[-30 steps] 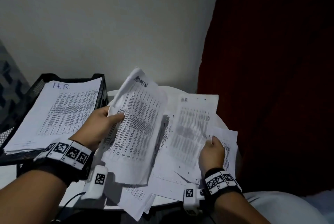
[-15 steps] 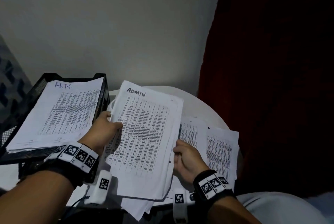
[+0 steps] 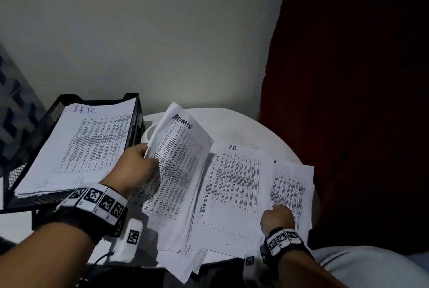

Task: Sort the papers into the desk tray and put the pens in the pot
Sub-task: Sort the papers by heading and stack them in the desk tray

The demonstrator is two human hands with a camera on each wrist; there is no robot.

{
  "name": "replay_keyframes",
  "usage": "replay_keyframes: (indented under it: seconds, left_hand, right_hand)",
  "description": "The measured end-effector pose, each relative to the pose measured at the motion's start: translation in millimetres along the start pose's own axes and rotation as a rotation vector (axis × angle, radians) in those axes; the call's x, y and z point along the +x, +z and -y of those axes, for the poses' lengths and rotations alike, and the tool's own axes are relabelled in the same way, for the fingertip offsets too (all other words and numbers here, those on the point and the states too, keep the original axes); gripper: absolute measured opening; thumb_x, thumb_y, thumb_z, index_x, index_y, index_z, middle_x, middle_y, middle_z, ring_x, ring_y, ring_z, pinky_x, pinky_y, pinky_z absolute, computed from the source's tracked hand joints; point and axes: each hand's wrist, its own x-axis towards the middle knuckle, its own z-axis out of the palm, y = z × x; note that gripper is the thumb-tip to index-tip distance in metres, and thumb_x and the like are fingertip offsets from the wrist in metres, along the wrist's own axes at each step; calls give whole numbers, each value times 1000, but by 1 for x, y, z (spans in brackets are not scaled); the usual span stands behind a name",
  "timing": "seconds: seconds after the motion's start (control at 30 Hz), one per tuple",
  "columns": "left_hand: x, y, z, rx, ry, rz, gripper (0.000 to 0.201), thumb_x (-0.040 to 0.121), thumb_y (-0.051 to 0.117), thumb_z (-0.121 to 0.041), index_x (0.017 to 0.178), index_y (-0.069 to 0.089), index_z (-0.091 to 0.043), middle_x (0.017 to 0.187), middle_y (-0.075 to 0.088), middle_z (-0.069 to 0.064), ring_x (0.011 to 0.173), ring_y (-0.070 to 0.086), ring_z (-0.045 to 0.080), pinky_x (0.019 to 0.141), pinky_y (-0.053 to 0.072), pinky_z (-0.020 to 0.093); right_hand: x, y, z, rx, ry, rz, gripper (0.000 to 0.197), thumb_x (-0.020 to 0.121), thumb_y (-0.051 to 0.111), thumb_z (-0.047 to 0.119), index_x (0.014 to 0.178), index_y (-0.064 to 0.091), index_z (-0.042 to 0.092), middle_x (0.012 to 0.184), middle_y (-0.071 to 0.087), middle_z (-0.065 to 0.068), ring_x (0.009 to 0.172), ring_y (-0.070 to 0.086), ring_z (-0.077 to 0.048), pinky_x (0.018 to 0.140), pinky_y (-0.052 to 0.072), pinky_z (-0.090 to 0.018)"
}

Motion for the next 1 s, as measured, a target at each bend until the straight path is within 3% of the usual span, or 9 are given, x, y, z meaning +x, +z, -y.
replay_keyframes:
  seconds: [0.07, 0.13, 0.23, 0.4, 0.6, 0.73, 0.87, 0.93, 1.0]
  left_hand:
    - [1, 0, 0, 30, 5, -13, 19, 97, 59, -8, 115, 60, -14, 86, 69, 14, 60, 58, 25, 53, 48, 32]
    - [2, -1, 1, 62, 1, -18, 18, 98, 53, -6, 114, 54, -16, 83, 64, 12, 60, 55, 24, 53, 46, 31]
    - [4, -1, 3, 139, -12, -11, 13, 99, 48, -6, 111, 51, -11, 76, 55, 11, 57, 49, 22, 50, 40, 28]
    - [6, 3, 6, 112, -52, 4, 18, 98, 45, -7, 116, 47, -11, 80, 53, 13, 58, 49, 24, 49, 42, 30]
    - [6, 6, 9, -139, -140, 5, 19, 96, 45, -6, 112, 55, -9, 80, 54, 16, 66, 53, 27, 58, 47, 38]
    - [4, 5, 9, -217, -200, 2, 27, 99, 38, -4, 111, 62, -6, 83, 66, 16, 66, 60, 30, 54, 46, 29]
    - [10, 9, 15, -235, -256, -14, 47, 106, 37, -35, 114, 63, 2, 85, 66, 16, 74, 62, 33, 69, 50, 37]
    - [12, 13, 19, -366, -308, 98, 57, 102, 37, -57, 115, 64, -9, 105, 70, 15, 97, 68, 35, 88, 55, 42]
    - [12, 17, 24, -380, -287, 230, 66, 90, 51, -73, 126, 61, -19, 121, 70, 8, 111, 68, 32, 100, 52, 48]
  right_hand:
    - [-1, -2, 6, 108, -5, -67, 27, 95, 53, -4, 118, 67, -3, 120, 69, -23, 110, 66, -43, 88, 52, -38]
    - [-2, -2, 14, 250, -38, -159, 25, 93, 50, -7, 107, 66, 5, 110, 71, -28, 89, 66, -41, 79, 55, -41]
    - [-6, -3, 28, 439, -71, -181, 32, 96, 43, -9, 109, 66, 8, 105, 69, -24, 75, 60, -32, 67, 49, -32]
    - [-35, 3, 47, 780, 19, 131, 37, 98, 43, -10, 119, 63, 13, 103, 68, -18, 79, 62, -28, 71, 54, -36]
    - [-88, 44, 50, 689, -77, 425, 39, 93, 42, -18, 100, 65, 12, 96, 71, -19, 79, 64, -29, 73, 52, -38]
    - [-108, 71, 40, 569, -86, 584, 48, 88, 35, -19, 107, 67, 11, 99, 73, -14, 84, 67, -31, 71, 56, -39]
    - [-106, 89, 29, 454, -84, 616, 56, 85, 31, -14, 107, 69, 20, 105, 76, -9, 102, 70, -42, 81, 60, -56]
    - [-103, 92, 25, 429, -80, 610, 57, 85, 30, -12, 107, 70, 22, 104, 76, -9, 102, 71, -44, 80, 61, -57]
    - [-101, 93, 20, 398, -78, 605, 57, 83, 29, -11, 106, 69, 22, 103, 76, -11, 93, 73, -41, 75, 61, -53]
